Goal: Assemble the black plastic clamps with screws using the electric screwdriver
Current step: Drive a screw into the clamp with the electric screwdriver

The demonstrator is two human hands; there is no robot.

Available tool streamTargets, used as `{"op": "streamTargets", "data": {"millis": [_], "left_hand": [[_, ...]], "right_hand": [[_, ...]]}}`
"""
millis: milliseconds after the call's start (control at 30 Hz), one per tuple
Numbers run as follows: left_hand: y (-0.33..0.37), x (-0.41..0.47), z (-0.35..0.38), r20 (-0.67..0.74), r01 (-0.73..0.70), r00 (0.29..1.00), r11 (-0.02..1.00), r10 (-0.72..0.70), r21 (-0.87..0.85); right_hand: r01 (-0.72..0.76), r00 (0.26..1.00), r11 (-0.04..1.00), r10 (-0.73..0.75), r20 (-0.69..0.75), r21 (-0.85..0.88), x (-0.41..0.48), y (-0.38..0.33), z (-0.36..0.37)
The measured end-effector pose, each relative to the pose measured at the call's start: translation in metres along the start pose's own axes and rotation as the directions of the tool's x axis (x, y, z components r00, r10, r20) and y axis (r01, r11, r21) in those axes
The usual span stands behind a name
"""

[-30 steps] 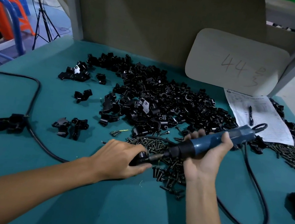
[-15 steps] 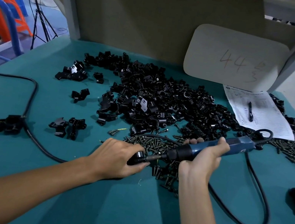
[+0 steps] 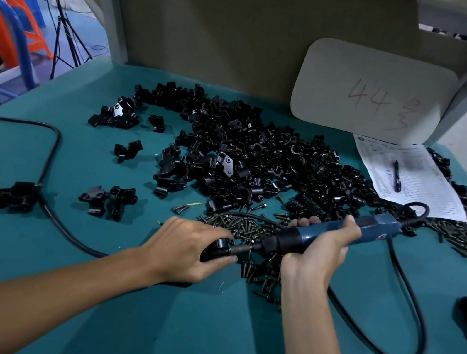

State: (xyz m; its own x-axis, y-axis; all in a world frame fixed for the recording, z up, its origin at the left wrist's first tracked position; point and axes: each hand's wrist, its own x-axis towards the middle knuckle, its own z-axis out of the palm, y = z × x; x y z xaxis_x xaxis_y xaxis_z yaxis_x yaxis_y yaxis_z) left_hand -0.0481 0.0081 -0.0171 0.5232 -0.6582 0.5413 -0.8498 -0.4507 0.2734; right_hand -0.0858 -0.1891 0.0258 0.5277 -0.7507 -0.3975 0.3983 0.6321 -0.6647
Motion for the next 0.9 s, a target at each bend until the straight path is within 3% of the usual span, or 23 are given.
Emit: {"op": "streamTargets", "data": {"millis": [467,900], "left_hand": [[-0.0011,-0.001,0.0017,0.034,0.04,0.999,0.999,-0.041,0.024],[-0.0007,-0.0009,-0.0007,0.042,0.036,0.998,0.998,-0.038,0.048]], "right_hand": [[-0.014,1.0,1.0,0.014,0.013,-0.003,-0.0005,0.0,0.0001],[-0.073,0.991,0.993,0.063,0.116,0.091,0.0024,0.001,0.0]]}}
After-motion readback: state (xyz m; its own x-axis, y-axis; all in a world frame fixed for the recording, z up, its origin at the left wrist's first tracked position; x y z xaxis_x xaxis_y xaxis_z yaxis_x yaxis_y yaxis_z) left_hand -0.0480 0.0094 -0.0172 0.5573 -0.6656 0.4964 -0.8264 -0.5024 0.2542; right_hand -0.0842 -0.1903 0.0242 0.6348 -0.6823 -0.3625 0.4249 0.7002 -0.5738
